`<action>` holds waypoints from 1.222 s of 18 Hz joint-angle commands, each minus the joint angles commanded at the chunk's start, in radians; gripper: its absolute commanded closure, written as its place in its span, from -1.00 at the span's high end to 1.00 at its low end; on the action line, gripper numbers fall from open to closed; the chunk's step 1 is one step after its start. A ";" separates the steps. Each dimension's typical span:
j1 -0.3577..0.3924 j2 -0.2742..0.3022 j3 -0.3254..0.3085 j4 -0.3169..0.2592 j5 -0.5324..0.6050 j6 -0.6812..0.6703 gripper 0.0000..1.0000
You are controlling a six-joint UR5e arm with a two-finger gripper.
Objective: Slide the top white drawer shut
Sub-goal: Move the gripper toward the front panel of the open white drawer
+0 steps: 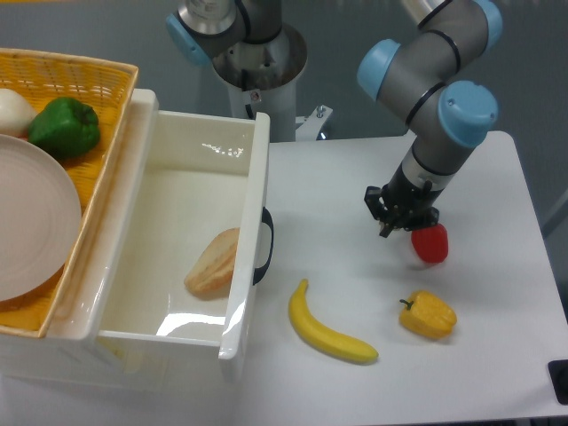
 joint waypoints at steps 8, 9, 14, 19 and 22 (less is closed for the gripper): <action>-0.046 0.003 -0.002 -0.009 -0.061 -0.164 -0.91; -0.048 0.008 -0.002 -0.011 -0.071 -0.175 -0.91; -0.046 0.045 -0.011 -0.155 -0.081 -0.176 -0.91; -0.058 0.071 -0.011 -0.244 -0.091 -0.178 -0.91; -0.069 0.072 -0.011 -0.256 -0.155 -0.184 -0.92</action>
